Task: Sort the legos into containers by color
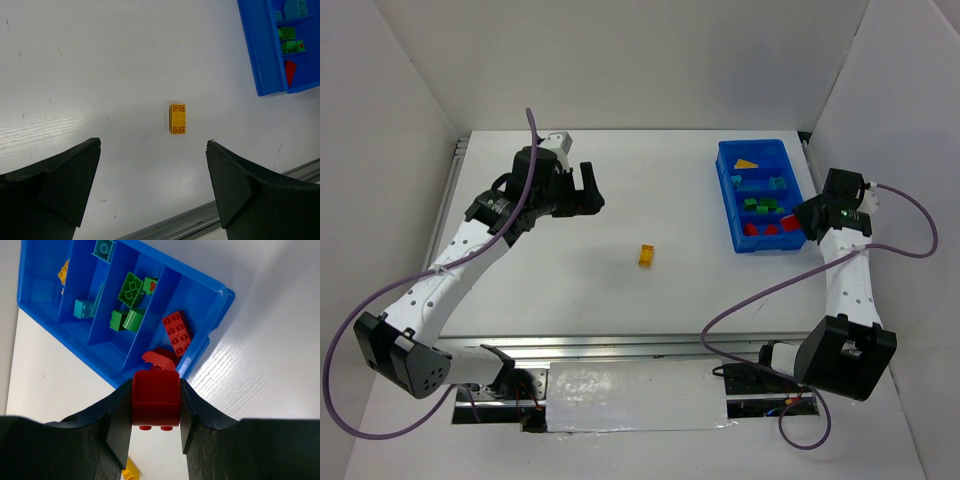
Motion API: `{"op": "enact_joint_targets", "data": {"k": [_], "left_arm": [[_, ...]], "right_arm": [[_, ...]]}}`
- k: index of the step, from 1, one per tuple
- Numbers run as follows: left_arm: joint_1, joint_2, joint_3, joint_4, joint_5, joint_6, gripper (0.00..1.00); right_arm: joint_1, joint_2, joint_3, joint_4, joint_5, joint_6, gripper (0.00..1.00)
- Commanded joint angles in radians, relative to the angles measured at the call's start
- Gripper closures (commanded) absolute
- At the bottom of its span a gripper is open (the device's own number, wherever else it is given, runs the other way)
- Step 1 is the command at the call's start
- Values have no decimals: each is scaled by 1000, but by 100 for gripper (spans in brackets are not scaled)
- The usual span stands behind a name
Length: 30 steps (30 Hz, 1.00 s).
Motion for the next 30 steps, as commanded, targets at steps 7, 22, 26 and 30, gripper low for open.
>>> {"op": "enact_joint_targets", "data": {"k": [7, 22, 26, 30], "left_arm": [[8, -6, -8, 46, 16, -29, 1], [10, -42, -45, 0, 19, 13, 0], [12, -53, -66, -6, 28, 19, 1], [13, -59, -86, -8, 41, 19, 1]], "right_arm": [[-6, 30, 18, 36, 15, -10, 100], [-6, 285, 127, 68, 19, 16, 97], [-6, 331, 153, 84, -5, 11, 96], [-4, 351, 167, 102, -33, 19, 96]]}}
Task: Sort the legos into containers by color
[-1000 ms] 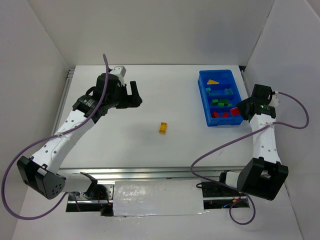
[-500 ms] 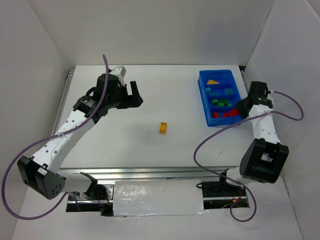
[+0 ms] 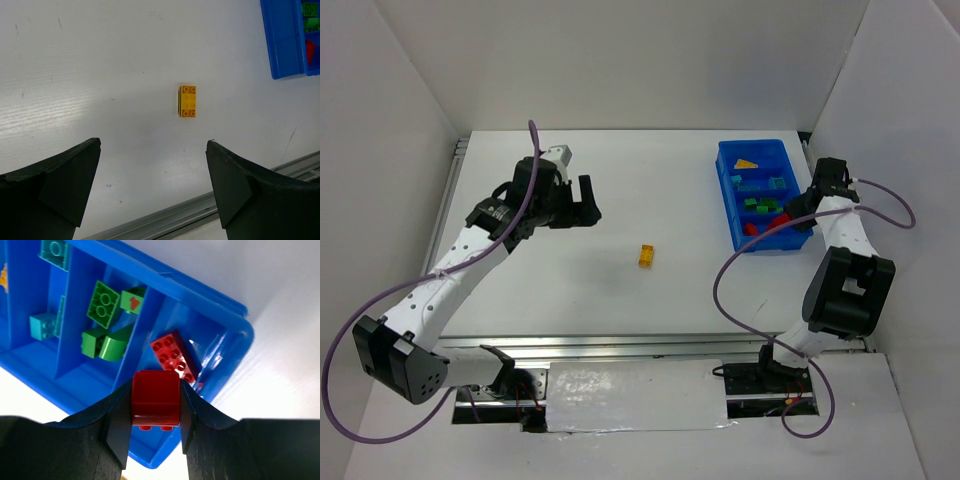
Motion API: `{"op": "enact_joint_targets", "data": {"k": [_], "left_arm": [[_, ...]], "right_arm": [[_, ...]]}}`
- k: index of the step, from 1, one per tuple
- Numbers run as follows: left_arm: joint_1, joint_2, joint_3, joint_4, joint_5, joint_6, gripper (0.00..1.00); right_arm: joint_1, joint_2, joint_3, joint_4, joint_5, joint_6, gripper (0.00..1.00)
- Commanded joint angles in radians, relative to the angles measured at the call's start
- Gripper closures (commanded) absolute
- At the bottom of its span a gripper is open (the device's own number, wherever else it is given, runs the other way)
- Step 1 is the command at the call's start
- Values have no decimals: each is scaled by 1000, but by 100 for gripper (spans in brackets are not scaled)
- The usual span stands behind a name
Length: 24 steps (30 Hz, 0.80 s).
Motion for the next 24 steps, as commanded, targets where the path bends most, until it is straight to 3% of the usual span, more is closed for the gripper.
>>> {"op": "enact_joint_targets", "data": {"k": [1, 3, 4, 5, 6, 7, 12, 16, 19, 24], "left_arm": [[6, -31, -9, 9, 23, 16, 1], [6, -33, -18, 10, 23, 17, 0], [6, -33, -22, 12, 23, 17, 0], [6, -36, -32, 13, 23, 19, 1], [6, -37, -35, 18, 23, 19, 1], [6, -34, -38, 19, 23, 17, 1], [6, -16, -36, 18, 23, 17, 0], [6, 15, -24, 15, 48, 20, 0], [6, 59, -4, -11, 51, 14, 1], [6, 73, 1, -48, -64, -79, 1]], "right_arm": [[-3, 2, 52, 59, -18, 11, 96], [-3, 15, 51, 59, -20, 8, 93], [-3, 21, 55, 53, -22, 8, 85], [0, 22, 55, 50, -23, 5, 76], [3, 19, 54, 50, -25, 5, 52], [7, 13, 46, 51, -22, 6, 46], [33, -19, 83, 26, -15, -2, 28], [62, -39, 149, -37, 9, -23, 22], [157, -108, 176, -64, 32, -47, 22], [494, -168, 201, -114, 165, -69, 21]]}}
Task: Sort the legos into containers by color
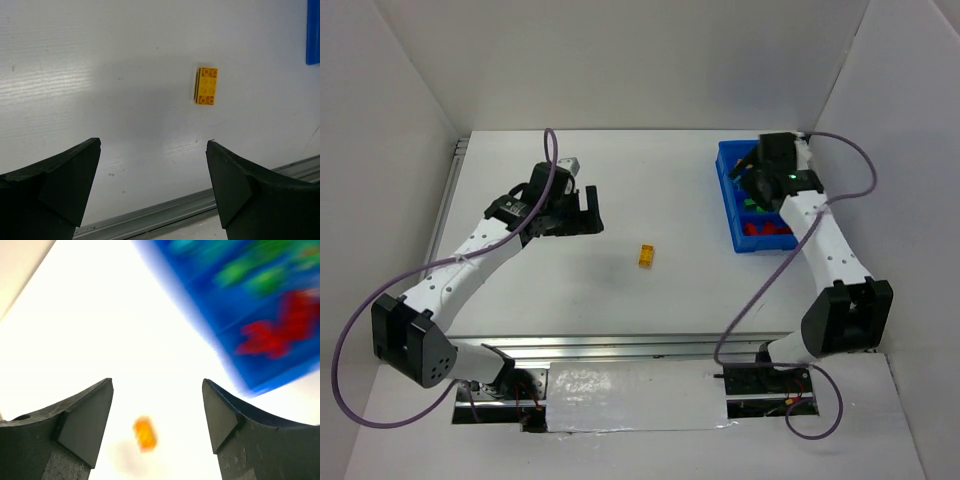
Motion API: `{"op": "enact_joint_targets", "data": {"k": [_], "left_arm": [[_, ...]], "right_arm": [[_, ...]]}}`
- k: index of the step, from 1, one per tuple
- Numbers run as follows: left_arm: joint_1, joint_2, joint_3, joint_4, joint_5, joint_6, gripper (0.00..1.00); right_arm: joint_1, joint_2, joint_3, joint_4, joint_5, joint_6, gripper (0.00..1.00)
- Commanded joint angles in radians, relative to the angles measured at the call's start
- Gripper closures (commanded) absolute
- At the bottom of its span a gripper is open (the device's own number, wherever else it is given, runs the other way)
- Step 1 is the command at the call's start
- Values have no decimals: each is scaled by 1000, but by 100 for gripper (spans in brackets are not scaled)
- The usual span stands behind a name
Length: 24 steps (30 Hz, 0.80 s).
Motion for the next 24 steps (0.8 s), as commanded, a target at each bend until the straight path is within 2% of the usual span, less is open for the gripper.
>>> {"op": "enact_joint_targets", "data": {"k": [1, 5, 6, 8, 9, 11, 14, 20, 24], "left_arm": [[7, -13, 37, -36, -101, -77, 0], [18, -7, 41, -90, -185, -130, 0], [20, -8, 38, -105, -203, -156, 1], [23, -37, 17, -142, -291, -195, 1], [30, -71, 8, -153, -340, -230, 1], [43, -109, -20, -159, -360, -248, 0], [60, -160, -47, -142, -339, -218, 0], [79, -183, -92, -154, -282, -147, 1], [83, -202, -123, -133, -247, -132, 0]], "right_arm": [[260, -44, 52, -72, 106, -19, 21], [496, 27, 44, -84, 159, 40, 21], [571, 73, 47, -77, 156, 47, 21], [637, 146, 96, -87, 165, 44, 20], [681, 244, 160, -137, 169, 49, 20], [709, 384, 223, -185, 180, 58, 20], [732, 499, 288, -227, 191, 52, 20], [734, 547, 267, -219, 194, 43, 19], [732, 555, 189, -166, 135, 38, 19]]}}
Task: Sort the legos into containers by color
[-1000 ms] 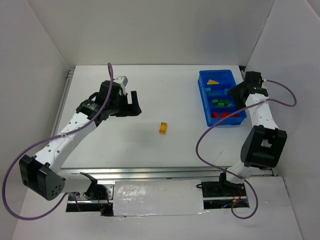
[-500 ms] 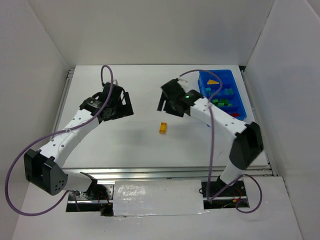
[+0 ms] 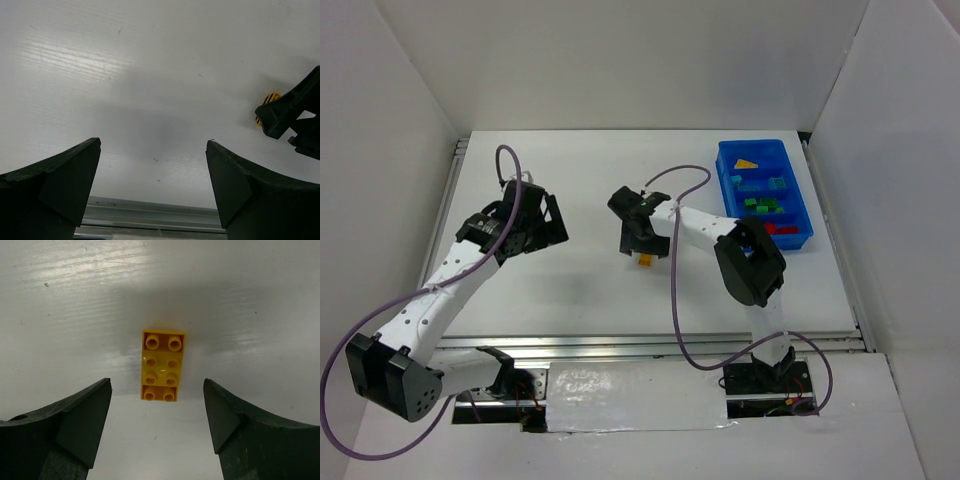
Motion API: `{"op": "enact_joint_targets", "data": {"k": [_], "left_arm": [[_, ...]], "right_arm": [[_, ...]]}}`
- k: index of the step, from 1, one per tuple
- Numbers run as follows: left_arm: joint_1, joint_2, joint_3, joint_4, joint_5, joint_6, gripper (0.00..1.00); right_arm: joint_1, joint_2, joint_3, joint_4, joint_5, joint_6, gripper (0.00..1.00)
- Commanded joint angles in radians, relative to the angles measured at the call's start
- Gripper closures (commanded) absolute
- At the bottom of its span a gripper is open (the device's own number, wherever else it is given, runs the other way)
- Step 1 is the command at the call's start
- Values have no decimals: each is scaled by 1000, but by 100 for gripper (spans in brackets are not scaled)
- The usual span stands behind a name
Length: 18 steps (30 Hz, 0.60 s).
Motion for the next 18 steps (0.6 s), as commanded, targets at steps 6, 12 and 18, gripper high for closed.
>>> {"op": "enact_joint_targets", "data": {"k": [6, 12, 18], "left_arm": [[9, -5, -7, 25, 49, 42, 0], [12, 5, 12, 32, 53, 59, 1], [14, 5, -10, 49, 83, 58, 1]], "right_arm": [[-8, 24, -128, 130, -129, -31, 29], [-8, -5, -123, 156, -115, -61, 100], [-70, -41, -21, 120, -126, -122, 100]]}}
